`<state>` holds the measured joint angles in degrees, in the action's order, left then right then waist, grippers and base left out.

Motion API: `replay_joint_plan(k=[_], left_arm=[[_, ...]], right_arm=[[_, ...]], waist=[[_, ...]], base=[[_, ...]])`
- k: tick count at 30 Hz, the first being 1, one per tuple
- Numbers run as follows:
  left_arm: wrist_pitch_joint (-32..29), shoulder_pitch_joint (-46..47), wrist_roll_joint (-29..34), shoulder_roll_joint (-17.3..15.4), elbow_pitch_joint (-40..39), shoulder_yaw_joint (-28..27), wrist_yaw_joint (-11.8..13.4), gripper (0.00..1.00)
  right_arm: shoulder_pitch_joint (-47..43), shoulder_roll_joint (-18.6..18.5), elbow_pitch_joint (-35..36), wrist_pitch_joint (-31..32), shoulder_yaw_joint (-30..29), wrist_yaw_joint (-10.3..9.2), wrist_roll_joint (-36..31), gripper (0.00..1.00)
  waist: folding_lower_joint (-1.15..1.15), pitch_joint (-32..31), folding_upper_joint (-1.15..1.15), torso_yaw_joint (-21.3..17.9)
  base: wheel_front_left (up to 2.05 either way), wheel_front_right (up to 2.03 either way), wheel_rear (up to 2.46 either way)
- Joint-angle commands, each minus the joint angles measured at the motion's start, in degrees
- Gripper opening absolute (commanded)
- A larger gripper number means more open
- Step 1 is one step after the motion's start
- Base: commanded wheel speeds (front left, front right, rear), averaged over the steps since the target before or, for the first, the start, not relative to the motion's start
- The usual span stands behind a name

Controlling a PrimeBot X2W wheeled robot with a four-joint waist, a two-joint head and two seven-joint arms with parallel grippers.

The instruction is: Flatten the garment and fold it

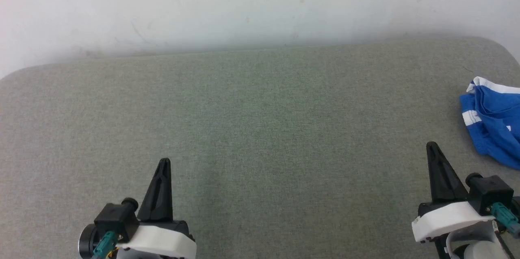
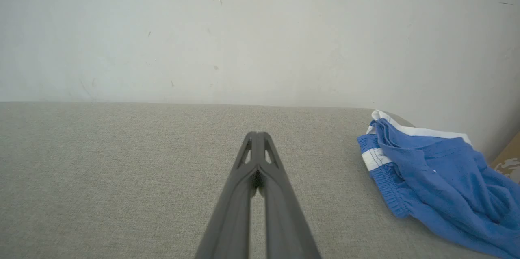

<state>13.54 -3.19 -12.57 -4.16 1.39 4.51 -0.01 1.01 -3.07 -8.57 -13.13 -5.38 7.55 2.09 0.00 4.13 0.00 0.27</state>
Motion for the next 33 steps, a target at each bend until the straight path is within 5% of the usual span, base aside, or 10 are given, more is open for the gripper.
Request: replay_joint_plan(k=[1, 33], left_arm=[[-0.23, 0.28, 0.75, 0.11, -0.12, -0.32, 0.0, 0.0], [-3.85, 1.08, 3.97, 0.43, -0.46, -1.46, 0.0, 0.0]], right_arm=[[-0.09, 0.02, 0.44, 0.27, 0.18, -0.01, -0.18, 0.0], [-0.34, 0.06, 2.65, 3.77, 1.59, -0.02, -0.7, 0.0]], waist=[[0.0, -0.05, 0.0, 0.0], [0.0, -1.16, 0.0, -0.07]], base=[[0.0, 0.0, 0.0], [0.0, 0.0, 0.0]])
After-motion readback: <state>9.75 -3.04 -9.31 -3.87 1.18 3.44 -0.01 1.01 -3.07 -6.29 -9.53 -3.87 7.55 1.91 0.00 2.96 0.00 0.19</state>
